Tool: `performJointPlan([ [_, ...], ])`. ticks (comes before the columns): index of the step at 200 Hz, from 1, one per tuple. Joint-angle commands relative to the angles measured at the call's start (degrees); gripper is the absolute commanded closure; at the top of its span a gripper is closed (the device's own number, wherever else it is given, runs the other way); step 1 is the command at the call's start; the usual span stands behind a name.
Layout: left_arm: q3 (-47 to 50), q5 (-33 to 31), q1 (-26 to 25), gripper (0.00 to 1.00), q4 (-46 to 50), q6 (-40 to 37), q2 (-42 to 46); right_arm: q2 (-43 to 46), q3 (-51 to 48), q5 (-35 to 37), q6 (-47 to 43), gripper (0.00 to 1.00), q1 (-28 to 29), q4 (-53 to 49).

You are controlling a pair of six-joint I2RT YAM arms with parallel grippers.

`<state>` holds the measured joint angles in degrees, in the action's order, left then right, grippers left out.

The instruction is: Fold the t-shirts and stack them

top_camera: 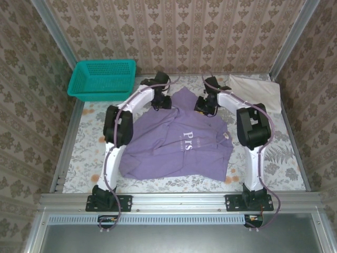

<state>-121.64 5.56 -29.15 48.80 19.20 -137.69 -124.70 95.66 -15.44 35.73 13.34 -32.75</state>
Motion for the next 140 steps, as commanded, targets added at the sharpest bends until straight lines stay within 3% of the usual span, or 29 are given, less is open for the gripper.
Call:
performJointPlan([
  [1, -5.07, -2.58, 0.67, 0.68, 6.02, 0.47, -4.12, -5.24, 5.79, 1.32, 0.25, 0.78, 0.08, -5.44],
  [47, -3.97, -17.43, 2.61, 0.68, 9.78, 5.16, -7.98, -9.52, 9.23, 4.36, 1.53, 0.77, -3.93, -7.28],
  [80, -2.14, -21.48, 7.34, 0.68, 8.93, 6.38, -7.48, -11.79, 11.71, 3.31, 2.44, 0.77, -7.48, -7.25],
  [140, -16.32, -31.61, 10.6, 0.68, 16.83, 5.07, -13.56, -18.04, 26.1, 3.34, 2.76, 0.74, -11.2, -12.63],
])
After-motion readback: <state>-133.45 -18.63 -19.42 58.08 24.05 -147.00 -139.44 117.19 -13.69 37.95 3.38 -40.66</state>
